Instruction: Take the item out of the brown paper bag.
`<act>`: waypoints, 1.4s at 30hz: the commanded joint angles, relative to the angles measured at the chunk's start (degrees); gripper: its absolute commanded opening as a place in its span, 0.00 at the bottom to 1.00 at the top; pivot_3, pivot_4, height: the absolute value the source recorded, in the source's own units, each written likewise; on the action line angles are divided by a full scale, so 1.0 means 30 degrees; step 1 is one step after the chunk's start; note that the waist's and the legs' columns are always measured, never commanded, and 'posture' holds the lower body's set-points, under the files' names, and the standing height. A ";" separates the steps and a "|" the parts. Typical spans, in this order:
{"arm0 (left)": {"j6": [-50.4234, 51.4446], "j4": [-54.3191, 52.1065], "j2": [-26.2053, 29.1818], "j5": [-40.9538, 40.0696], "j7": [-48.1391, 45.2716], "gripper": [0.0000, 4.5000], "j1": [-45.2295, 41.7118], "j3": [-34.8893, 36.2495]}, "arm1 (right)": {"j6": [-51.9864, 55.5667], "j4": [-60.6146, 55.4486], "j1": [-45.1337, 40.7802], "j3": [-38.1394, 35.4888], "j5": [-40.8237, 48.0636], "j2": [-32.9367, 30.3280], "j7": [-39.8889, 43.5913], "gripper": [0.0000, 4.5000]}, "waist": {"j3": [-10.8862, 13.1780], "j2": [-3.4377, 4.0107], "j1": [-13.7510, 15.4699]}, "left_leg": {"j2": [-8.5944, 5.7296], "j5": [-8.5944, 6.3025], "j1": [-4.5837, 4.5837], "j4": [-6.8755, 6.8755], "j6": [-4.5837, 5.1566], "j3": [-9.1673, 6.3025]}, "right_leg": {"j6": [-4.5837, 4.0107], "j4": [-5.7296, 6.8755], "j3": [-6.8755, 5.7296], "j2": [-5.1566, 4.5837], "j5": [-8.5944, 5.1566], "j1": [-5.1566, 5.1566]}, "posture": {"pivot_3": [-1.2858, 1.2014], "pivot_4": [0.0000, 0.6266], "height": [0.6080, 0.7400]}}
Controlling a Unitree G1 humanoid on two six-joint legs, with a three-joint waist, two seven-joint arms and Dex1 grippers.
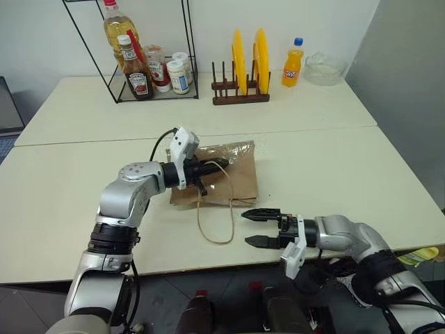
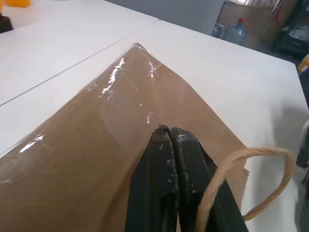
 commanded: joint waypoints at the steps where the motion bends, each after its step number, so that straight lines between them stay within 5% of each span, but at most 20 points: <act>1: 0.0267 -0.0347 -0.0137 -0.0663 0.0379 0.01 -0.0622 0.0616 | 0.1053 0.1222 -0.0732 0.1403 -0.2885 0.0406 -0.2004 1.00 | -0.0010 -0.0012 0.0001 | 0.0000 0.0001 0.0005 0.0000 -0.0002 0.0000 | -0.0001 0.0002 0.0002 0.0000 0.0001 0.0000 | 0.52 0.24 1.00; 9: 0.0458 -0.0260 -0.0314 -0.1044 0.0730 0.01 -0.0872 0.0747 | 0.2748 0.2969 -0.2540 0.3987 -0.5265 0.1080 -0.5978 1.00 | -0.0127 -0.0157 -0.0066 | 0.0004 0.0023 0.0051 -0.0017 -0.0039 0.0004 | -0.0011 0.0035 0.0017 0.0007 0.0004 0.0018 | 0.52 0.24 1.00; 13: 0.0294 -0.0230 -0.0347 -0.0939 0.0794 0.01 -0.0854 0.0591 | 0.3375 0.3369 -0.3200 0.4590 -0.4791 0.1584 -0.6520 1.00 | -0.0126 -0.0160 -0.0101 | 0.0011 0.0011 0.0305 -0.0087 -0.0018 -0.0004 | -0.0030 -0.0021 0.0014 0.0021 -0.0009 0.0281 | 0.52 0.24 1.00; 17: 0.0411 -0.0437 -0.0411 -0.1028 0.0775 0.00 -0.0864 0.0503 | 0.3356 0.3667 -0.3621 0.5001 -0.4297 0.1361 -0.6679 0.79 | -0.0125 -0.0161 -0.0076 | 0.0015 -0.0012 0.0341 -0.0088 0.0023 -0.0020 | -0.0034 -0.0057 0.0006 0.0032 -0.0013 0.0340 | 0.52 0.24 1.00; 27: 0.0027 -0.0073 -0.0310 -0.0853 0.0681 0.00 -0.1000 0.0504 | 0.3623 0.4269 -0.4083 0.5589 -0.3379 0.1253 -0.6720 0.00 | -0.0129 -0.0166 -0.0070 | 0.0018 -0.0013 0.0334 -0.0090 0.0023 -0.0029 | -0.0033 -0.0069 0.0002 0.0029 -0.0011 0.0337 | 0.52 0.24 1.00; 42: 0.1296 0.3059 -0.0029 -0.1724 0.1446 0.00 -0.6075 0.1973 | 0.6309 0.5975 -0.4480 0.8765 -0.5360 0.0437 -0.3524 0.00 | -0.0273 -0.0305 -0.0029 | 0.0015 -0.0019 0.0634 -0.0150 0.0035 -0.0073 | 0.0023 -0.0246 -0.0027 0.0044 -0.0041 0.0684 | 0.52 0.24 1.00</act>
